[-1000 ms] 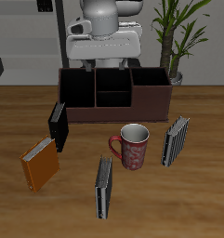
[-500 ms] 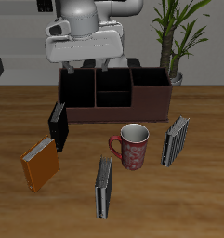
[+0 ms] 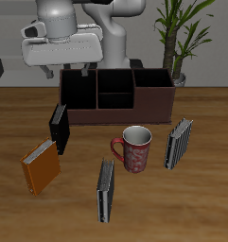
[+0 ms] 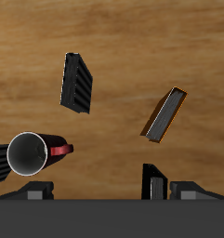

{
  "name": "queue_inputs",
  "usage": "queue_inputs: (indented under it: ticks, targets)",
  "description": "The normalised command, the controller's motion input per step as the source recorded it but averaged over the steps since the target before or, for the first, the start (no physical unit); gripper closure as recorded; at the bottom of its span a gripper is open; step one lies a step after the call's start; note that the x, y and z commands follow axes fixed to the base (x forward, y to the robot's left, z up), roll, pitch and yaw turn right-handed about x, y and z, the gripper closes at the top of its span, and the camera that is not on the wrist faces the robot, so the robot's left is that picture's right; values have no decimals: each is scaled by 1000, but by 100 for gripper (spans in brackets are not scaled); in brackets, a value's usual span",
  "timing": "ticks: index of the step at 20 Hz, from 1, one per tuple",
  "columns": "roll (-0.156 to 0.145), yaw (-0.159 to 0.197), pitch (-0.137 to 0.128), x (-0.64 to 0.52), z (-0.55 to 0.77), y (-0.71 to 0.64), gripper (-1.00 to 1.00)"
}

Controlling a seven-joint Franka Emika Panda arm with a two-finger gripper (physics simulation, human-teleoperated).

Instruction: Place the orange book into the back desk caddy's back compartment

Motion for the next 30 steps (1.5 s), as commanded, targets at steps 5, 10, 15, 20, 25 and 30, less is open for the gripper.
queue_inputs:
  ticks: [5, 10, 15, 20, 25, 30]
  targets:
    - [-41, -45, -21, 170, 66, -337, -100]
    - [-31, -43, -27, 204, 72, -390, -100]
    - [-19, -74, -99, 119, 7, -313, -100]
    - [5, -4, -5, 81, -168, -130, -100]
    - [-27, -30, 46, 175, -342, -129, -100]
    - [-12, -17, -6, 133, -223, -88, -100]
